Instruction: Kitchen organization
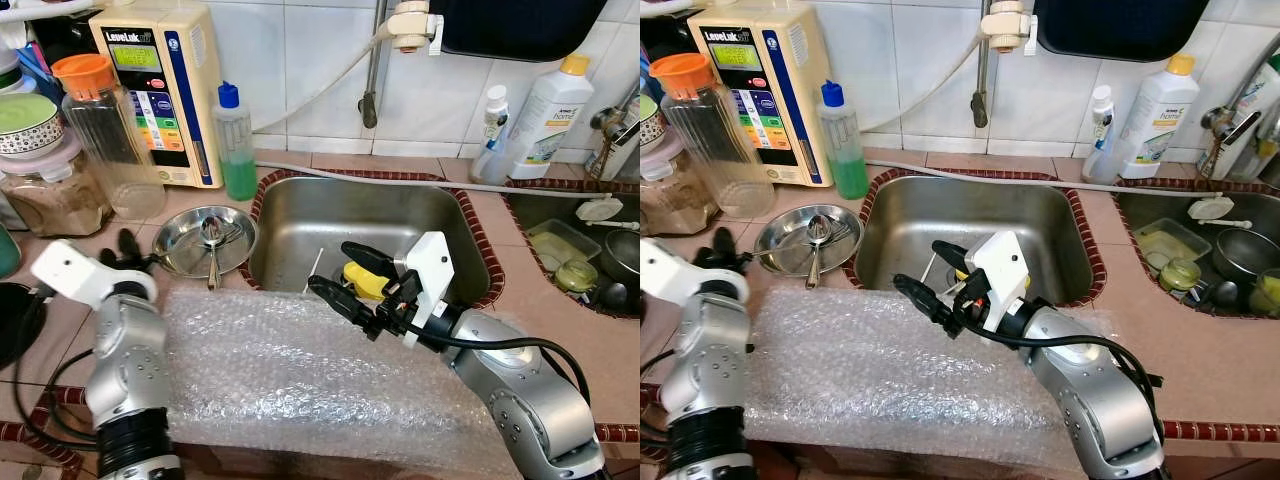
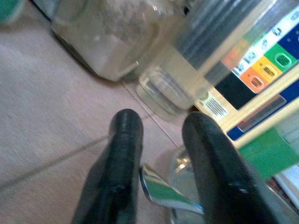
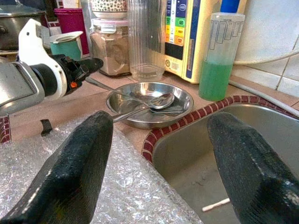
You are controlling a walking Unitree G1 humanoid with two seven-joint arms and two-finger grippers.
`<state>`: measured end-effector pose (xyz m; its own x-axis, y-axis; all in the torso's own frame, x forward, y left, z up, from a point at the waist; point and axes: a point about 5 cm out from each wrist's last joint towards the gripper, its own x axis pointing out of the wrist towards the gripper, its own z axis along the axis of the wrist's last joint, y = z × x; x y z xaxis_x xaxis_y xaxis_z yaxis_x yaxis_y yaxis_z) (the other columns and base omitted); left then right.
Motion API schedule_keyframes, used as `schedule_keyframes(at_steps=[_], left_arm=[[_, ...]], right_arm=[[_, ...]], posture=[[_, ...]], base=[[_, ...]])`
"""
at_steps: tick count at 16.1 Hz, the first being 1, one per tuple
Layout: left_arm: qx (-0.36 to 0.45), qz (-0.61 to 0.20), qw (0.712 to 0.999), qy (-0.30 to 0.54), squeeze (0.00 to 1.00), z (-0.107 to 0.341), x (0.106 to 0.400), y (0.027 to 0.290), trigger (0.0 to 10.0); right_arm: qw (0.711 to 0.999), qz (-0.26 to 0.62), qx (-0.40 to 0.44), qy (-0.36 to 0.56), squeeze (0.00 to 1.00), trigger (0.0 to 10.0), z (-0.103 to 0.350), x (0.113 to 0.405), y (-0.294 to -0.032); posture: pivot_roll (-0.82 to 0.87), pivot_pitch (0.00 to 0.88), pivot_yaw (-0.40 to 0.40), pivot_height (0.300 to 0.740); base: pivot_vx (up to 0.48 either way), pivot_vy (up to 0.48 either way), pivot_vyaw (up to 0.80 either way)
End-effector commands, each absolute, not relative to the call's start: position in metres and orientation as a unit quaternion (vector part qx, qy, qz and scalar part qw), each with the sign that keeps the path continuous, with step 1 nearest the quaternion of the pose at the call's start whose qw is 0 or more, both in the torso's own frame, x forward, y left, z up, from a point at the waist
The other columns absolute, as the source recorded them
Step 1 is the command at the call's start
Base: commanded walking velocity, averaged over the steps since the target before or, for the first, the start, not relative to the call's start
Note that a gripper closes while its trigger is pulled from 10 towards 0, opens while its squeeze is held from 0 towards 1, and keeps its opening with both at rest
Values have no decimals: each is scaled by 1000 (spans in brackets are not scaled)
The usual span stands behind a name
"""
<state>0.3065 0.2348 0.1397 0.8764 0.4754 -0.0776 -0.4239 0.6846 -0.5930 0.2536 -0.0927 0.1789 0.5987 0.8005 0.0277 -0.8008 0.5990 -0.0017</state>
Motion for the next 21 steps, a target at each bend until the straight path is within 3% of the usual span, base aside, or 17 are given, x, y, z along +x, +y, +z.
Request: schedule_keyframes(at_steps=[1,8,9,10,21], left_arm=[[-308,250,917,-50,0,146,306,236,0],[-286,246,923,-73,0,162,308,244,0],[-275,252,926,-65,263,161,308,246,8745],[-286,258,920,-78,1000,162,305,250,10000],[-273,188,941,-63,1000,145,279,225,10000]], right_arm=[[890,455,5,-16,0,10000,182,253,-92],[890,455,8,-17,0,10000,181,254,-90],[891,454,9,-17,0,10000,181,254,-90],[890,455,9,-17,0,10000,181,254,-90],[872,489,28,-12,0,10000,183,244,-84]], posture=[[41,0,23,740],[56,0,31,740],[58,0,29,740],[59,0,28,740],[69,0,9,740]], base=[[0,0,0],[0,0,0],[0,0,0],[0,0,0],[0,0,0]])
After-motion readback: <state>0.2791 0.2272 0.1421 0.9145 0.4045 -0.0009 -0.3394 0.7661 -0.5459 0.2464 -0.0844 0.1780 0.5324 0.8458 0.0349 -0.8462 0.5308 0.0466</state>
